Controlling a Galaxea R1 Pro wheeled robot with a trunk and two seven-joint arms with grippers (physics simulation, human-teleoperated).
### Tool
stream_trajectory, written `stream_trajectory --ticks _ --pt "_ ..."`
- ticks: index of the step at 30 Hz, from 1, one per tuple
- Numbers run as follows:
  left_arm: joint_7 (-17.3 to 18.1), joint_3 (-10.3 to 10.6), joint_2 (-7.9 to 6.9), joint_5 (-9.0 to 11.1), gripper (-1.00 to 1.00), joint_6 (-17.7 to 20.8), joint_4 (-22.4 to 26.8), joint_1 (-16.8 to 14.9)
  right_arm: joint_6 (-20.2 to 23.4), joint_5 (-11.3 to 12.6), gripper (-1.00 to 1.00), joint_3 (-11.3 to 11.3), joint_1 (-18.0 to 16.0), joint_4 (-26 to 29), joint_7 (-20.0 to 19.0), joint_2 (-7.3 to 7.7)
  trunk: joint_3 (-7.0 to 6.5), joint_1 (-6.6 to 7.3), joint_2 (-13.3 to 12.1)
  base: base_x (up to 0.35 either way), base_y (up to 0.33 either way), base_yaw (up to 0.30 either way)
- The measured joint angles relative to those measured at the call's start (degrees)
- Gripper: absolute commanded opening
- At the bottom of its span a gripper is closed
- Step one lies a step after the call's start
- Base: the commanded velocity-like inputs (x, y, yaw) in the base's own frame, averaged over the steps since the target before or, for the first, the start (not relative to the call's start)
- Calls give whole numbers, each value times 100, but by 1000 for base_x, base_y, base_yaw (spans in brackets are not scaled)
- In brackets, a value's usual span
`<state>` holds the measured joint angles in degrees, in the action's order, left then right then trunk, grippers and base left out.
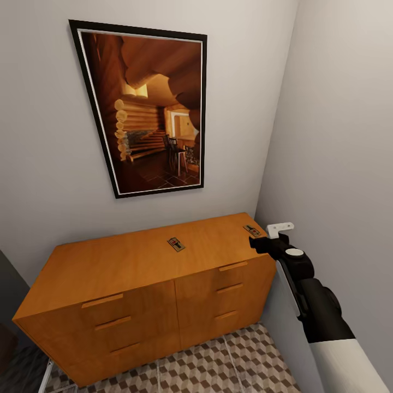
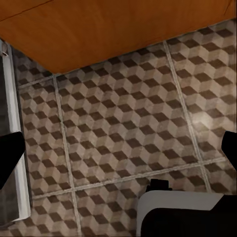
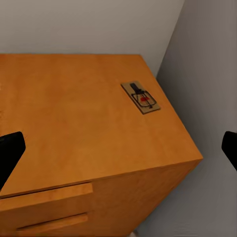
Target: Take the four mousetraps from the cabinet in the bathroom and place them on the bathroom floor. Make sure all four end up on the same floor surface, and ensure that at least two of them are either under or directly next to the same bathroom sink.
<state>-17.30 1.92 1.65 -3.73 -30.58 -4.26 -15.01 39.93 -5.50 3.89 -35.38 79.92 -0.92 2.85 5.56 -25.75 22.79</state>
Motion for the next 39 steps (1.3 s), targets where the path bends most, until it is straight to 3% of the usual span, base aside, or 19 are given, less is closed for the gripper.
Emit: stream_trajectory --ticks 5,17,39 --pt "183 -4 -5 0 100 98 2 7 31 -5 100 1 1 -3 -27 7 0 0 0 0 0 0" --pt "248 -6 -10 4 100 141 2 13 42 -6 100 4 1 -1 -42 8 0 0 0 0 -10 0" --pt "250 -8 -18 8 100 143 2 17 42 -7 100 4 1 -24 -43 9 22 0 0 61 -136 94"
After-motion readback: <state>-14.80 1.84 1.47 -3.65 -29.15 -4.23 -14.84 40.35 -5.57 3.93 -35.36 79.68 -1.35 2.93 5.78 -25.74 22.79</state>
